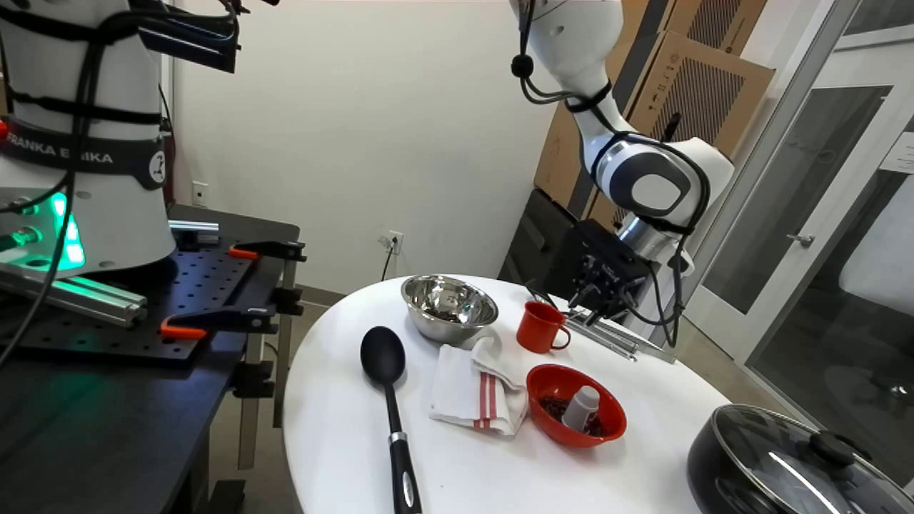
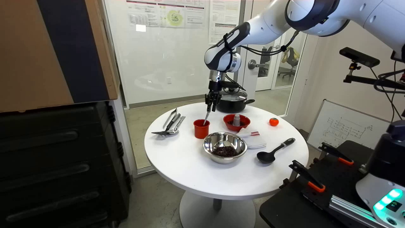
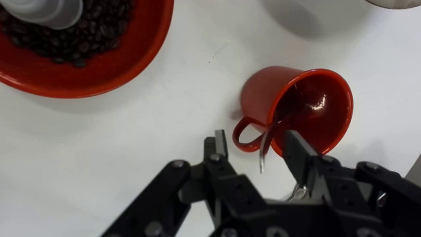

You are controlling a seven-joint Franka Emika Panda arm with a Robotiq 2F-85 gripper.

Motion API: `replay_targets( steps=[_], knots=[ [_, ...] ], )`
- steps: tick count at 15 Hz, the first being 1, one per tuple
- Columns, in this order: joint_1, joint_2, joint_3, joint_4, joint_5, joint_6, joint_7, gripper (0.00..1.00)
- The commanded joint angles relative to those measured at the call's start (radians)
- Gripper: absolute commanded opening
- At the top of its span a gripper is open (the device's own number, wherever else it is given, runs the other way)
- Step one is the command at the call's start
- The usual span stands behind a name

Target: Use the spoon in the mug to stir in the metal bowl

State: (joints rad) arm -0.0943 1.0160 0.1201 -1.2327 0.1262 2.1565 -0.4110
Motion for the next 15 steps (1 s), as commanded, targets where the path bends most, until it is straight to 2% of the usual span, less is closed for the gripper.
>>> replay_targets(
  steps=[1, 3, 4, 15],
  knots=[
    [0.01, 0.005, -0.005, 0.02, -0.022, -0.017, 0.029, 0.18],
    [0.012, 0.007, -0.005, 0.022, -0.022, -0.014, 0.028, 0.02],
    [0.012, 0.007, -0.005, 0.023, -0.022, -0.014, 0.027, 0.0],
    [0.006, -0.015, 0.023, 0.022, 0.0, -0.015, 0.019, 0.01]
  ],
)
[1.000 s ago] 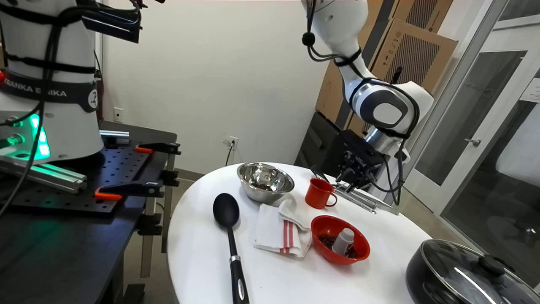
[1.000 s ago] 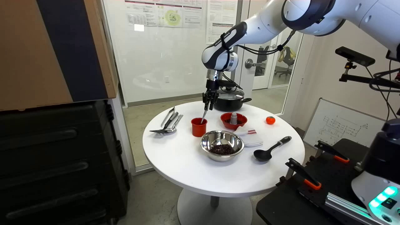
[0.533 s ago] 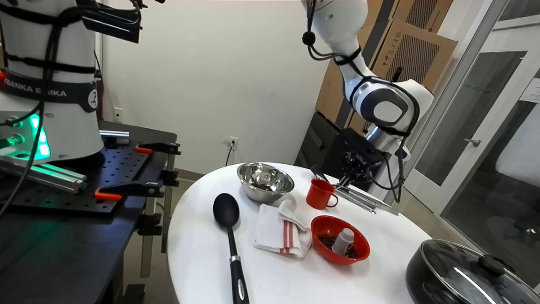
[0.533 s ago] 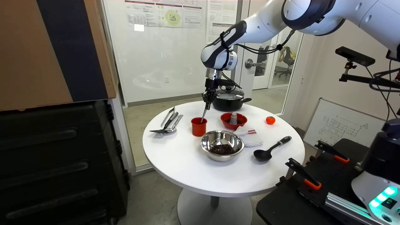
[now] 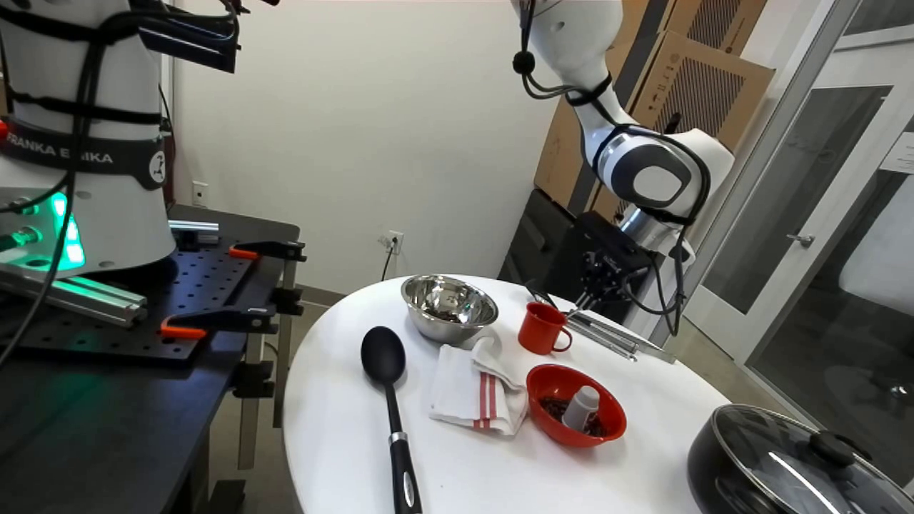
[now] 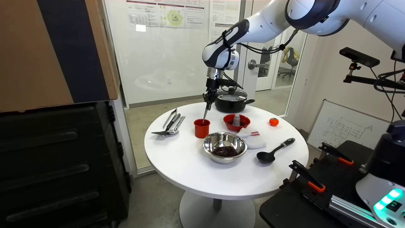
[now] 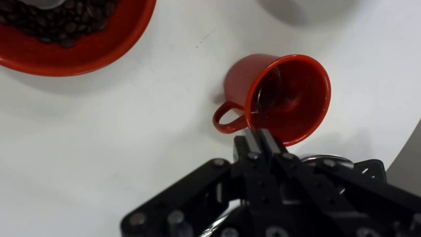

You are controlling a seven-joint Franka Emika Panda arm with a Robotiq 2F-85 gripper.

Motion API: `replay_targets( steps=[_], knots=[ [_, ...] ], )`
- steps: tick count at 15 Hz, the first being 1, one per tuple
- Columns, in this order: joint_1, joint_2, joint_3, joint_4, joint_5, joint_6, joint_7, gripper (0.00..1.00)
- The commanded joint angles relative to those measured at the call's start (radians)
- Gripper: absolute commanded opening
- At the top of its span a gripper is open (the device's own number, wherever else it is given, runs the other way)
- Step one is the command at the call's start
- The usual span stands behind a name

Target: Use the spoon in the mug to stir in the metal bowl

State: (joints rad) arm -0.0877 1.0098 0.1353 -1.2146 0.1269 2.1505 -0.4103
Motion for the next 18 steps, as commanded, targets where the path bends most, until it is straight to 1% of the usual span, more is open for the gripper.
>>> replay_targets(
  steps=[1, 14, 18],
  knots=[
    [-0.003, -0.011, 0.013, 0.003, 0.005, -0.01, 0.015, 0.01],
    [-0.027, -0.061, 0.079, -0.032, 0.037, -0.011, -0.038, 0.01],
    [-0.037, -0.134, 0.093, -0.093, 0.035, 0.009, -0.08, 0.01]
  ],
)
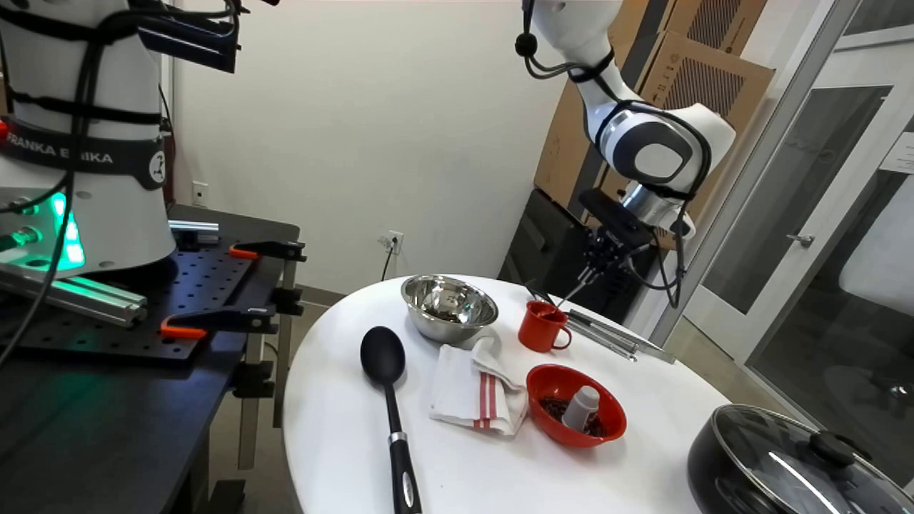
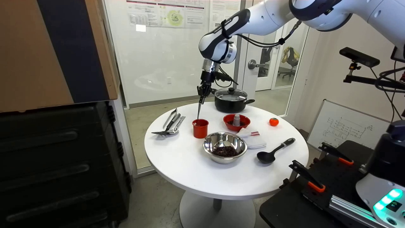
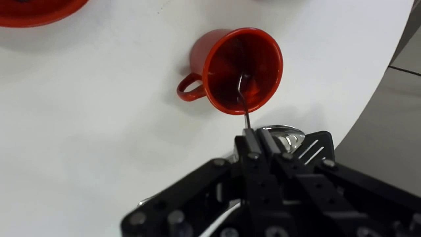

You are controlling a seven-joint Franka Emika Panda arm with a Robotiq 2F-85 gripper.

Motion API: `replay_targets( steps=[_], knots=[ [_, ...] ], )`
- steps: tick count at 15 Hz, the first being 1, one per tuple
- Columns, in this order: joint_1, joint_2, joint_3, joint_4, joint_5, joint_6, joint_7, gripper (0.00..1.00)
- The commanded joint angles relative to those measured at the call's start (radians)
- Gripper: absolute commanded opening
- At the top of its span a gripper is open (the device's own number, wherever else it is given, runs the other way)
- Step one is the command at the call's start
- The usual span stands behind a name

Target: Use the spoon in the mug to stir in the metal bowl

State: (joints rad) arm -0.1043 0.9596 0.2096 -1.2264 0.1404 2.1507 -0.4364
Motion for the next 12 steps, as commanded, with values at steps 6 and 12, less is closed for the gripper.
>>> replay_targets(
  steps=[6, 12],
  knots=[
    [-0.048, -0.247, 0.022, -0.225, 0.017, 0.034, -0.16, 0.01],
    [-0.089, -0.44, 0.02, -0.431, 0.055, 0.048, -0.3, 0.01]
  ],
)
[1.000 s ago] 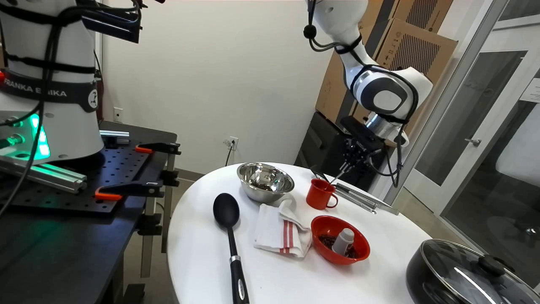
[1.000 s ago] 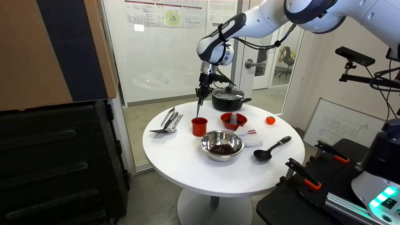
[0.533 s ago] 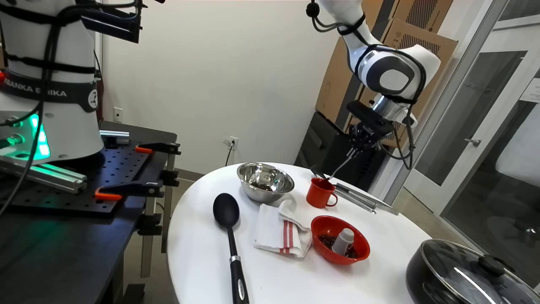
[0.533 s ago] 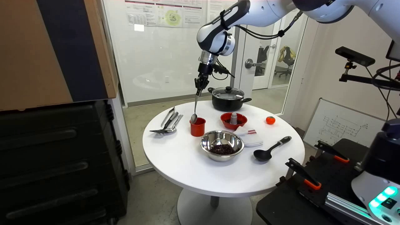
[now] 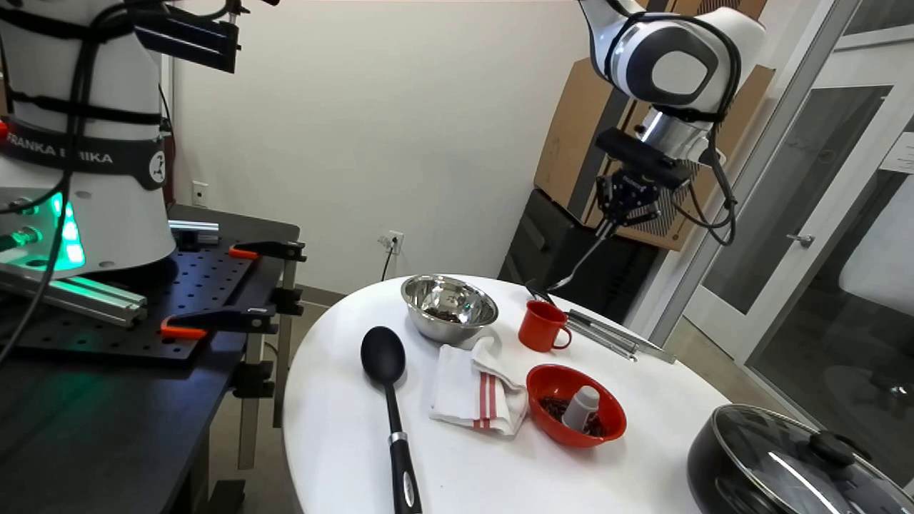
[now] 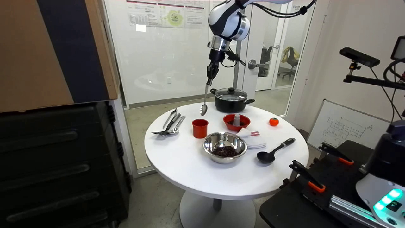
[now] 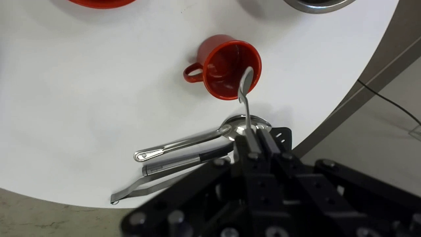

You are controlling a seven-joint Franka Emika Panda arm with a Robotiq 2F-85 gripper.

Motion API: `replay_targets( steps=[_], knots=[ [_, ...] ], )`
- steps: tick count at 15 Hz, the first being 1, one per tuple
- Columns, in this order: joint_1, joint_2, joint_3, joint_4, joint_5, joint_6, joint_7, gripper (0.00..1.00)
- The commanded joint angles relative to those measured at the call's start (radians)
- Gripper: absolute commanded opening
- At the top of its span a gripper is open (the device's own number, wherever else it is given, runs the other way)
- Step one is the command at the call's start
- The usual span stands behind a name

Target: Use the spoon in the mug to stir in the metal bowl

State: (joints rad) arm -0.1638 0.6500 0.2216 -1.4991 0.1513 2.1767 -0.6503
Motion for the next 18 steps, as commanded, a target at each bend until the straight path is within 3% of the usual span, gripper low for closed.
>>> replay_targets(
  steps=[1, 10, 11, 17, 18],
  knots=[
    [-0.034, -0.158, 0.005, -0.19, 0.053, 0.015, -0.113, 0.01],
    [-0.002, -0.362, -0.045, -0.475, 0.06, 0.029, -0.297, 0.01],
    [0.011, -0.304, -0.056, -0.396, 0.053, -0.003, -0.267, 0.05],
    [0.019, -0.337, -0.067, -0.446, 0.051, 0.007, -0.28, 0.05],
    [0.019, -0.338, -0.067, -0.447, 0.051, 0.008, -0.28, 0.01]
  ],
)
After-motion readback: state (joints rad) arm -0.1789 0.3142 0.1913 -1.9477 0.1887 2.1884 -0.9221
